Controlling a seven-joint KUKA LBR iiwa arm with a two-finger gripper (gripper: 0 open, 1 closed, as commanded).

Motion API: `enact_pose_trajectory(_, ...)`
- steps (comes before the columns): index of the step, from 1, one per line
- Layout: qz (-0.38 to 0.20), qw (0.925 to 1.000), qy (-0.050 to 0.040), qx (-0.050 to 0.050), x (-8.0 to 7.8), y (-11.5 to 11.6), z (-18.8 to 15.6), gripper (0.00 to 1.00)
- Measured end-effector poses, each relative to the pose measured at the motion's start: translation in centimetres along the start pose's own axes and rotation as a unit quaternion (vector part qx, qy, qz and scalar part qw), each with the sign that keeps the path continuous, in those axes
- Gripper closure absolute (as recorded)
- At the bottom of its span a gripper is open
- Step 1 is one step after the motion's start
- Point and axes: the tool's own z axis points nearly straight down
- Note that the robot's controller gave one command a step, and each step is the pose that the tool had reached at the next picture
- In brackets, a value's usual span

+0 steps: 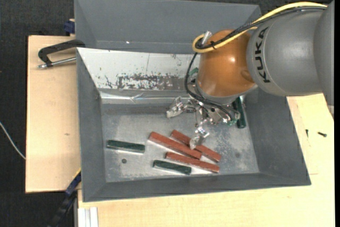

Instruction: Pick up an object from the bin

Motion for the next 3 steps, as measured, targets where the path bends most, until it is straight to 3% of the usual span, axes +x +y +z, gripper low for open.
enact_pose_trajectory(1, -0.046, 0.9989, -0.0079, 0.005, -1.2, 6.63, 1.34, 1.0)
enact_pose_trajectory(3, -0.046, 0.9989, -0.0073, 0.004, -1.15, 6.69, 1.21, 1.0)
